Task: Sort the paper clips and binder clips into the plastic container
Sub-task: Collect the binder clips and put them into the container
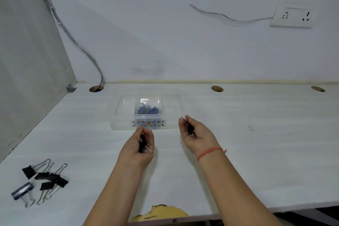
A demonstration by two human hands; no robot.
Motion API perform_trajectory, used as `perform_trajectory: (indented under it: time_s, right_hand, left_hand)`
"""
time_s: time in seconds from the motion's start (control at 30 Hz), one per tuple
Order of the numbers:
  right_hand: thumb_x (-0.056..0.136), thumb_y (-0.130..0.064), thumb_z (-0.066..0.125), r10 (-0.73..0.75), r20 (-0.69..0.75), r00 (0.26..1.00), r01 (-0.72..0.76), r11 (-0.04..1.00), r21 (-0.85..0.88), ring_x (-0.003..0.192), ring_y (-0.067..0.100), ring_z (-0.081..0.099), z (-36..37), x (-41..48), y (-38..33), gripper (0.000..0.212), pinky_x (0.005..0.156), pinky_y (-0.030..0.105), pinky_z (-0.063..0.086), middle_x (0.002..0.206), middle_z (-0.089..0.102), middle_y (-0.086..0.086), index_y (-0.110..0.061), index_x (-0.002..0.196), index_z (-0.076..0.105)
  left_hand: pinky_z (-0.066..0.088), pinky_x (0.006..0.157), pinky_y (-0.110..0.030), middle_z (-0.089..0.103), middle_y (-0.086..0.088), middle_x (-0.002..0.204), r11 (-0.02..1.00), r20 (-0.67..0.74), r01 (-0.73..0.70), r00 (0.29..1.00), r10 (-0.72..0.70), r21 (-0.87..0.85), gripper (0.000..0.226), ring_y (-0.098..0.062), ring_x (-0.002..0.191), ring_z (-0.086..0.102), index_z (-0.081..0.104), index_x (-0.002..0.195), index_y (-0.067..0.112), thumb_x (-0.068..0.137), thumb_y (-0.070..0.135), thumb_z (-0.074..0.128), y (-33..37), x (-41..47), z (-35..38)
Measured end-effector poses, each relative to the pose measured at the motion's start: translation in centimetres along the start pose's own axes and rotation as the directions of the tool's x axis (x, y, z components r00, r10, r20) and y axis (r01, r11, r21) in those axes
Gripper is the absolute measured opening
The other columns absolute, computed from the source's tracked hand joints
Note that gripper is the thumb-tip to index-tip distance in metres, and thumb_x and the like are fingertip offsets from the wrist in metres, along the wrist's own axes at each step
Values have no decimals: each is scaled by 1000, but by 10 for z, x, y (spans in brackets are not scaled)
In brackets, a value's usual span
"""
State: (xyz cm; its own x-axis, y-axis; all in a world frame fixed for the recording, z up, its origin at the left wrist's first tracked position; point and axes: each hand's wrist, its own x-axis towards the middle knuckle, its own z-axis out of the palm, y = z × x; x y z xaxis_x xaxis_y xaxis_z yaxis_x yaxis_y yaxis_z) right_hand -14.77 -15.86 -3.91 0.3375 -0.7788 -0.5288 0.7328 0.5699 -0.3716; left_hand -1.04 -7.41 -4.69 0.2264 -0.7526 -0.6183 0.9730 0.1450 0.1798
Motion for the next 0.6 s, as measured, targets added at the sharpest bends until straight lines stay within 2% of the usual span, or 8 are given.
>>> perform_trajectory:
  time_s: [0.1, 0.2, 0.27, 0.3, 0.4, 0.47, 0.53, 0.6]
  right_hand:
    - [92, 3, 53, -95, 5, 995, 96, 994, -55, 67, 21, 55, 24, 4, -13, 15, 65, 32, 59, 74, 51, 14, 1, 77, 55]
    - [95, -7, 51, -155, 19, 988, 156, 976, -153, 67, 20, 49, 51, 18, -20, 18, 91, 37, 54, 77, 45, 12, -2, 78, 50]
    - [96, -17, 52, -163, 22, 986, 164, 958, -236, 72, 21, 48, 68, 29, -24, 20, 90, 36, 51, 83, 44, 9, -2, 83, 50]
    - [96, -21, 52, -174, 21, 985, 173, 947, -272, 75, 21, 46, 75, 36, -26, 21, 88, 34, 51, 84, 42, 8, -3, 85, 49]
    - [95, -18, 44, -208, -14, 978, 184, 893, -411, 69, 18, 35, 90, 49, -28, 19, 63, 26, 42, 77, 35, 5, -6, 82, 45]
    - [95, -12, 37, -215, -22, 976, 171, 829, -532, 61, 16, 32, 95, 54, -27, 23, 56, 26, 33, 72, 34, 4, -7, 73, 41]
    - [95, -9, 34, -225, -1, 974, 171, 745, -645, 60, 17, 36, 101, 55, -27, 22, 57, 27, 35, 70, 36, 4, -6, 80, 49]
    - [97, -9, 33, -247, -11, 969, 163, 669, -725, 73, 21, 46, 103, 58, -29, 28, 76, 33, 43, 75, 42, 3, 0, 112, 55]
  left_hand:
    - [45, 34, -13, 57, -2, 63, 995, 21, -50, 999, 48, 88, 17, -5, 43, 51, 59, 71, 5, 85, 12, 67, -1, 14, 35]
    - [37, 30, -10, 49, 1, 67, 958, 56, -141, 990, 131, 249, 27, -3, 37, 42, 55, 71, 10, 90, 28, 61, -5, 34, 77]
    - [34, 29, -8, 48, -1, 69, 924, 56, -165, 986, 155, 344, 36, -6, 46, 38, 53, 73, 10, 92, 41, 53, -7, 50, 101]
    - [35, 30, -8, 47, -4, 69, 915, 54, -166, 986, 158, 367, 38, -9, 50, 38, 52, 74, 9, 95, 40, 48, -8, 59, 112]
    - [43, 38, -17, 43, -11, 71, 898, 56, -195, 980, 189, 395, 27, -17, 54, 41, 48, 83, 5, 97, 13, 26, -12, 81, 134]
    - [45, 54, -28, 43, -11, 74, 849, 71, -222, 974, 215, 479, 25, -20, 56, 40, 48, 95, 4, 91, 6, 24, -17, 91, 140]
    - [42, 71, -35, 47, -11, 78, 762, 86, -250, 965, 248, 597, 29, -23, 69, 44, 54, 105, 4, 91, 7, 28, -20, 97, 144]
    - [39, 84, -34, 57, -10, 84, 667, 104, -273, 954, 282, 693, 36, -26, 93, 50, 55, 119, 0, 95, 10, 30, -20, 101, 150]
